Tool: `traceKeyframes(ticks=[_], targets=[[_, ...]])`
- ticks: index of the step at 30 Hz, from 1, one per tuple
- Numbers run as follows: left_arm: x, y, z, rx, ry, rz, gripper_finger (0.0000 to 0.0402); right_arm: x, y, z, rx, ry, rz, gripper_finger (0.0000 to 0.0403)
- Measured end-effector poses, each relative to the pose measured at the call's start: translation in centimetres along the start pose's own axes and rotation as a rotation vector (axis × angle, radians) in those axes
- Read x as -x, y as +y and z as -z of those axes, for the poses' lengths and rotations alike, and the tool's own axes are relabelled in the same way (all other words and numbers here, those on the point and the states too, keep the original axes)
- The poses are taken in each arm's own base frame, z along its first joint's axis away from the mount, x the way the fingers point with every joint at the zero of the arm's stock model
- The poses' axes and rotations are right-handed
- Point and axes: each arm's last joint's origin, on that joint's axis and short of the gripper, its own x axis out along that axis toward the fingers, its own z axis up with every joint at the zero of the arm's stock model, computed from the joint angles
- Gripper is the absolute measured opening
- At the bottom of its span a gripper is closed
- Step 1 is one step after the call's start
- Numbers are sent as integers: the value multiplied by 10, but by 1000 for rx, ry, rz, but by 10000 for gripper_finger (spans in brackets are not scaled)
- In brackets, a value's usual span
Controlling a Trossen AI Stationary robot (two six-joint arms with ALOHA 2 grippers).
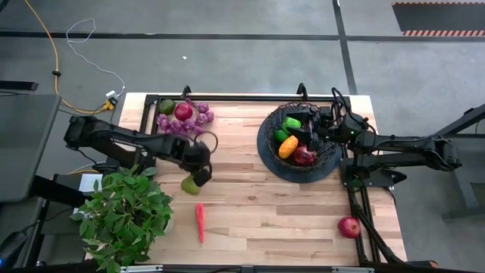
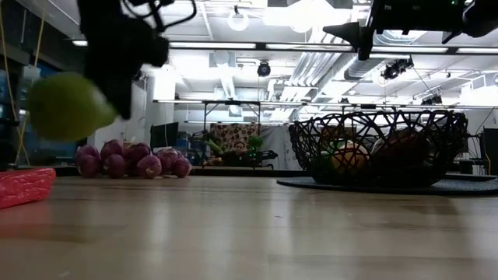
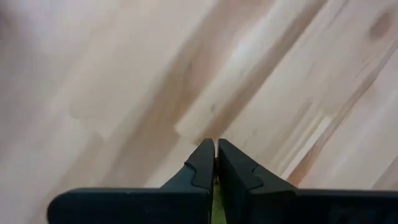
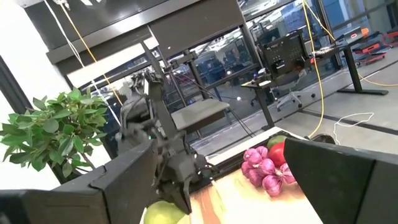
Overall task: Build produce basket
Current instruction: Put the green pear into the black wire basket
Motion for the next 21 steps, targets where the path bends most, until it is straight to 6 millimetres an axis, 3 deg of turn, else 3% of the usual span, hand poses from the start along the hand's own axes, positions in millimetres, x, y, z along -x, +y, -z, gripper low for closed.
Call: traceKeyframes(ticks=[8, 13, 21], targets=[[44, 9, -49, -43, -237, 1, 0, 0, 0, -1, -49, -15, 11, 332], [74, 9, -77, -83, -500, 101, 0, 0, 1, -3, -58, -33, -4, 332], [109, 12, -86, -151, -769, 215, 0, 0, 2, -5, -56, -58, -17, 332]])
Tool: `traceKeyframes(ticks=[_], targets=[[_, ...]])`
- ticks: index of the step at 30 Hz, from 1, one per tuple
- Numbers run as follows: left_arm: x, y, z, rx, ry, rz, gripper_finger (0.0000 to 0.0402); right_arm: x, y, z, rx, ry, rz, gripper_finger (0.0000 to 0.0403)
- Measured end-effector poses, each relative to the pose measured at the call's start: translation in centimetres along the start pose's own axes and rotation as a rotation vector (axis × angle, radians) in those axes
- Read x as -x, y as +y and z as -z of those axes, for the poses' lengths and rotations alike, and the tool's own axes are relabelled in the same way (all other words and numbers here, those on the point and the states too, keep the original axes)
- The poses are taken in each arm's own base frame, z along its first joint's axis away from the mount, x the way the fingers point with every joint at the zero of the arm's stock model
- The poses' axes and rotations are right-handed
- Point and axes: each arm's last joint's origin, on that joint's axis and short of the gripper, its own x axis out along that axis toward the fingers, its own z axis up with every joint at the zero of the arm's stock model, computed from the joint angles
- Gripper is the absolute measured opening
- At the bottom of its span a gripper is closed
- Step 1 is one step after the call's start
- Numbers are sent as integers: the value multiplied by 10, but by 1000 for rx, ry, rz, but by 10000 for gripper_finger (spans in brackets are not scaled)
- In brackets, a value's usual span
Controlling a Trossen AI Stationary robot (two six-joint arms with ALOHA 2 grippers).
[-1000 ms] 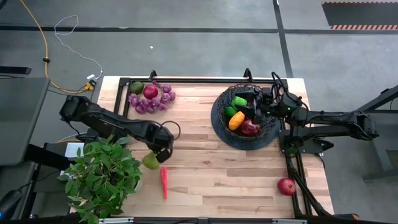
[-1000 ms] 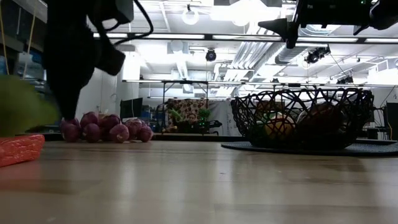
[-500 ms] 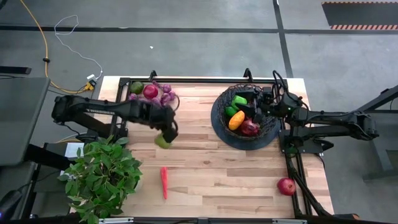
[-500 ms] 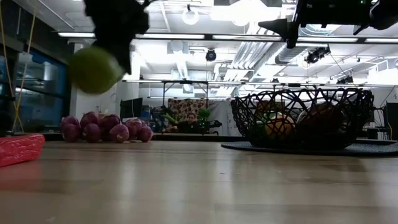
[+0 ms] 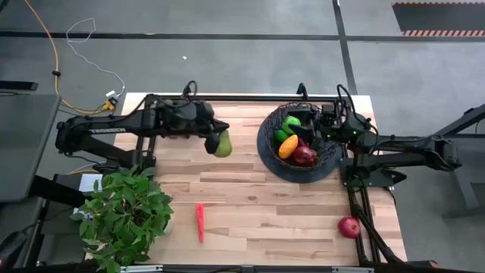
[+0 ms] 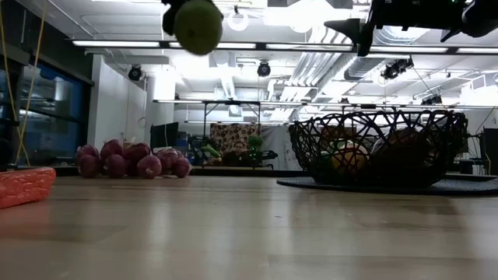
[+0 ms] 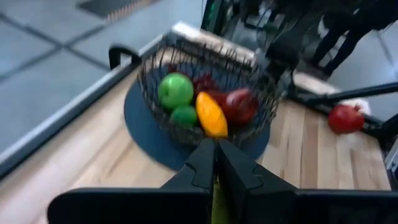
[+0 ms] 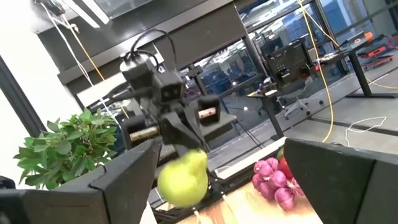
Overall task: Build produce basket
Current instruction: Put the green pear into the black wire basket
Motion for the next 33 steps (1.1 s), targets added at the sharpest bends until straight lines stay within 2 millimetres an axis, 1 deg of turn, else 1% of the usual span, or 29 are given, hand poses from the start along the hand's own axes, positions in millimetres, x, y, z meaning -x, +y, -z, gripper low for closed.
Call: traceKeyframes(ticks=[4, 7, 15, 20, 25, 30, 33], targets=[[11, 0, -8, -46, -83, 22, 0, 0, 1, 1, 3, 7, -19, 332], [12, 1, -4, -47, -143, 40, 0, 0, 4, 2, 10, 13, -34, 332], [10, 10, 27, 75, -303, 105, 0, 0, 12, 6, 1, 24, -57, 332], [13, 15, 42, 97, -361, 130, 0, 0, 17, 8, -6, 33, -75, 332], [15, 15, 41, 95, -371, 154, 0, 0, 21, 10, -10, 52, -113, 332], [16, 14, 41, 92, -373, 173, 0, 1, 28, 14, 69, 90, -197, 332], [16, 14, 41, 87, -367, 194, 0, 2, 30, 19, 99, 124, -212, 332]])
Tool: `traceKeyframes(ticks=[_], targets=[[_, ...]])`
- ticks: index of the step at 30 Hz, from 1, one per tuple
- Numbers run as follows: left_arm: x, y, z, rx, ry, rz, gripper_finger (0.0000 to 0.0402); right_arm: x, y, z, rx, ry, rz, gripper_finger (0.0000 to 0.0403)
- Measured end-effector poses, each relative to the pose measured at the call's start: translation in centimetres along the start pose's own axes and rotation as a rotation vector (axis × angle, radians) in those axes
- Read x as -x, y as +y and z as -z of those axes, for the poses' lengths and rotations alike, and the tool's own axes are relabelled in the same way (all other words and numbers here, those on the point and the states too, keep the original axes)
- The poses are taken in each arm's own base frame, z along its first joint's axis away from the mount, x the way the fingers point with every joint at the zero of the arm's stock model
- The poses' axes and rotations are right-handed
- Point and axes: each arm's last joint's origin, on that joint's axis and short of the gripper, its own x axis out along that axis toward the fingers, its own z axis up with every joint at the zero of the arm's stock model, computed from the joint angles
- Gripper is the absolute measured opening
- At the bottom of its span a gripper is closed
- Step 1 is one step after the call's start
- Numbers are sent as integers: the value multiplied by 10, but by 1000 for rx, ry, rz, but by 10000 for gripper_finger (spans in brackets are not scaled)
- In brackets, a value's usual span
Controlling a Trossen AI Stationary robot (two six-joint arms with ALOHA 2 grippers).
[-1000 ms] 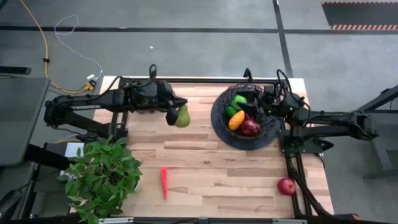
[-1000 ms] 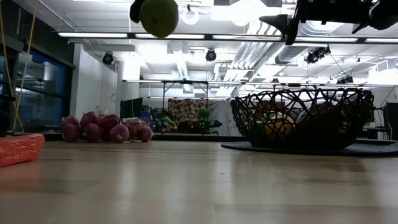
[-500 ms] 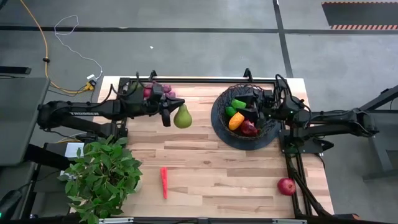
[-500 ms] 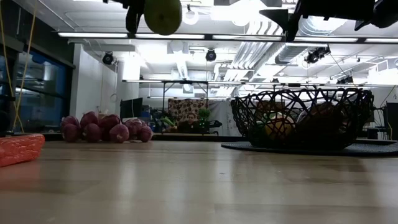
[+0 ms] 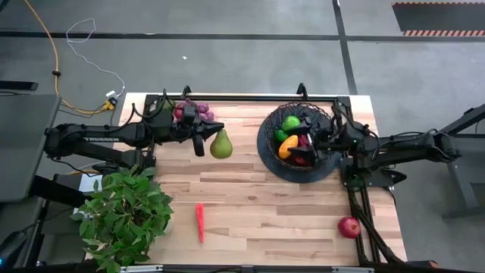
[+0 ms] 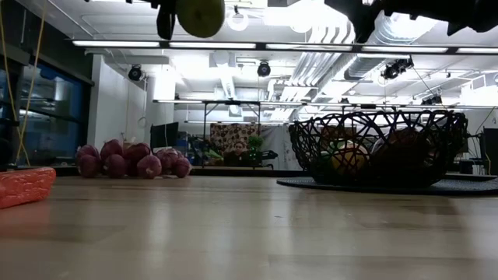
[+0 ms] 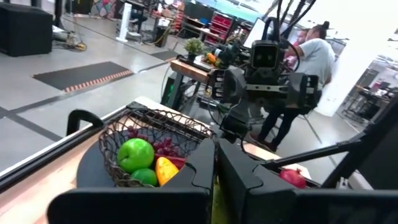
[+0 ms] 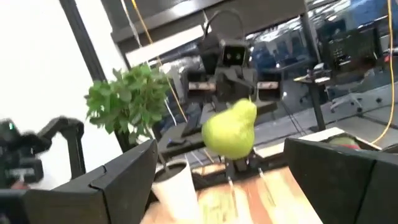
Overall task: Build produce basket
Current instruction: Put the green pear into the black wire basket
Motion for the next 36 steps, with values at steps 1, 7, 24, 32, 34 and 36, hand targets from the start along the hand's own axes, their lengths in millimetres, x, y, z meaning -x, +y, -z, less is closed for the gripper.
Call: traceKeyframes(ticks=[1, 7, 24, 32, 34, 36], targets=[[0, 0, 0, 0, 3, 9, 0, 0, 0, 1, 0, 13, 1, 332], [0, -1, 0, 1, 7, 19, 0, 0, -1, 5, -9, 48, 27, 332], [-35, -19, 4, -118, -18, 86, 0, -51, -16, 24, -74, 193, 137, 332], [-50, -23, -3, -131, -23, 95, 0, -78, -21, 29, -155, 226, 162, 332], [-52, -24, -5, -143, -42, 102, 0, -79, -22, 31, -156, 235, 167, 332], [-52, -24, -5, -150, -44, 112, 0, -80, -23, 33, -155, 233, 184, 332]])
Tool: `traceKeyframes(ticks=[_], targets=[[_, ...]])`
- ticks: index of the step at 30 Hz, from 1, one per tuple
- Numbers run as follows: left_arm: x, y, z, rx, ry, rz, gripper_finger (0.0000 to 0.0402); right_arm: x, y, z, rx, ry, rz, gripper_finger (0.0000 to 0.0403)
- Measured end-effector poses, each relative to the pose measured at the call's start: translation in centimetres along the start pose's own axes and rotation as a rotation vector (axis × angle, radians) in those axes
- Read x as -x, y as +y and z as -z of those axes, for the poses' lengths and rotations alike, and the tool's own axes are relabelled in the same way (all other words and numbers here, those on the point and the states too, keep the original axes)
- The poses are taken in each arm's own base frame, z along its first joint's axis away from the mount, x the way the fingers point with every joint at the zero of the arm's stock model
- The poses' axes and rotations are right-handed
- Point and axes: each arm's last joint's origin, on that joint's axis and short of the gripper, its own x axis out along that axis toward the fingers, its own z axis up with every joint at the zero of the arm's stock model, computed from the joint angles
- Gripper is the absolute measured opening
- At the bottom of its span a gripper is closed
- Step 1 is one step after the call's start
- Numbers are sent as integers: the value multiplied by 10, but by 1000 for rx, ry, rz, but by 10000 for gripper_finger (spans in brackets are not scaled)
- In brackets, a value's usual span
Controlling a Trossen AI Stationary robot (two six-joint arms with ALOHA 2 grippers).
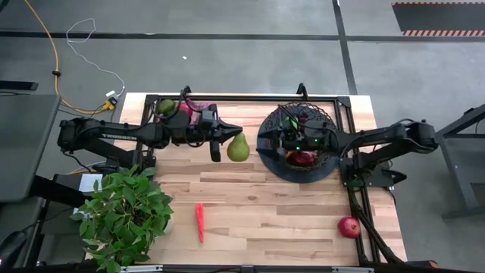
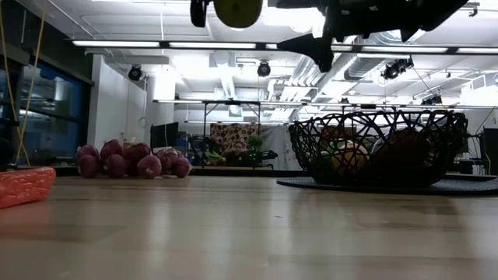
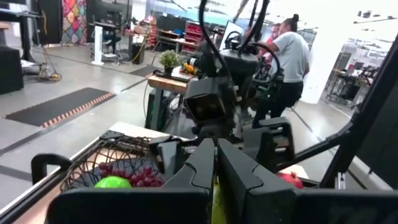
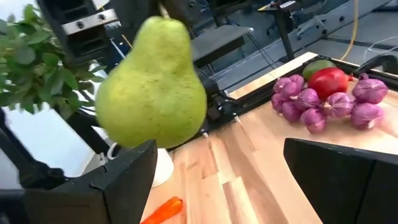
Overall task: Build produce basket
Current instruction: Put the green pear into the black wire basket
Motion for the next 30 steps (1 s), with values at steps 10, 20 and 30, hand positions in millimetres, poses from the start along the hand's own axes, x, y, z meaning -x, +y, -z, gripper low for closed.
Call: traceKeyframes(ticks=[10, 20, 30], targets=[[-2, -1, 1, -1, -12, 15, 0, -1, -1, -3, -135, -58, 43, 332], [-2, -1, -1, -1, -31, 18, 0, -1, 0, 2, -162, 7, 12, 379], [-5, 0, 0, -14, -52, -22, 0, -1, 1, 4, -196, 25, 14, 377]])
